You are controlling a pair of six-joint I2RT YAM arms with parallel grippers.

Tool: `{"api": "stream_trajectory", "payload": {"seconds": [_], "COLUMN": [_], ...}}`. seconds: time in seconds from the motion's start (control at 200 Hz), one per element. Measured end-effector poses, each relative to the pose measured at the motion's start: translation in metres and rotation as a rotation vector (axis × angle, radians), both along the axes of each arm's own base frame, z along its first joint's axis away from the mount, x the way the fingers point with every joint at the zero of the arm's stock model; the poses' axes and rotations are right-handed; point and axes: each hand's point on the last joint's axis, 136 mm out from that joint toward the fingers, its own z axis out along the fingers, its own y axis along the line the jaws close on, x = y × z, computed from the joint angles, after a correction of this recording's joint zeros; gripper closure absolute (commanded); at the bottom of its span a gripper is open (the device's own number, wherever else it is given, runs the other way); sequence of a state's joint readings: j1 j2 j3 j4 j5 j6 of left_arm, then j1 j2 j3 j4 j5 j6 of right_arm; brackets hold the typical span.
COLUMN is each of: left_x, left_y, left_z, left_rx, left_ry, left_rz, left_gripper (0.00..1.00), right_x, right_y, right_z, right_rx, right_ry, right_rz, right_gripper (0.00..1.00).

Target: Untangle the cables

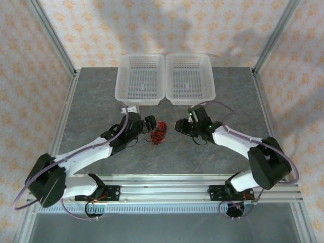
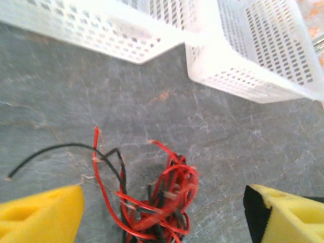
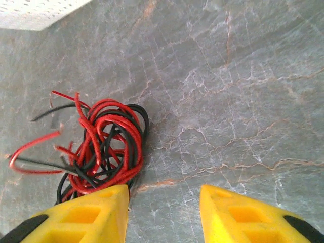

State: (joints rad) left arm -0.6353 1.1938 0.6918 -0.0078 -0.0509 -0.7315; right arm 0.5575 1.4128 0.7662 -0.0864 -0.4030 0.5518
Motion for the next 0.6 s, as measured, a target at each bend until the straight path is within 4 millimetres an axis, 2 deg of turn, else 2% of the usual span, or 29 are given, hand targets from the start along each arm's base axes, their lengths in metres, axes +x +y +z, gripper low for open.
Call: {"api": "stream_trajectory", "payload": {"seconds": [0.1, 0.18, 0.25, 0.385, 0.495, 0.601], "left_x": [-0.007, -0.014, -0.022, -0.033, -0.032, -0.03], "left_y": [0.007, 0.007, 0.001, -0.012, -0.012, -0.01], "left_z": [0.017, 0.015, 0.0, -0.042, -0.071, -0.09], "left_rx": [0.031, 0.068, 0.112, 0.206, 0.262, 0.3], "left_ry": [-0.016, 0.008, 0.053, 0.159, 0.222, 0.255], "left_rz": [0.012, 0.004, -0.021, -0.066, -0.056, -0.038], "left_gripper": [0.13, 0.15, 0.17, 0.24, 0.3, 0.38], "right_x": [0.0, 0.003, 0.004, 0.004, 0.004, 0.006], "right_y": [-0.005, -0.01, -0.013, -0.01, 0.002, 0.02], "right_z": [0.011, 0.018, 0.021, 0.02, 0.011, 0.001], "right_rx": [-0.002, 0.0, 0.002, 0.014, 0.018, 0.015], "right_ry": [-0.028, -0.049, -0.056, -0.05, -0.023, 0.004], "right_rz": [-0.012, -0.023, -0.033, -0.02, 0.006, 0.041], "right_gripper": [0.58, 0.58, 0.58, 0.59, 0.59, 0.56]}}
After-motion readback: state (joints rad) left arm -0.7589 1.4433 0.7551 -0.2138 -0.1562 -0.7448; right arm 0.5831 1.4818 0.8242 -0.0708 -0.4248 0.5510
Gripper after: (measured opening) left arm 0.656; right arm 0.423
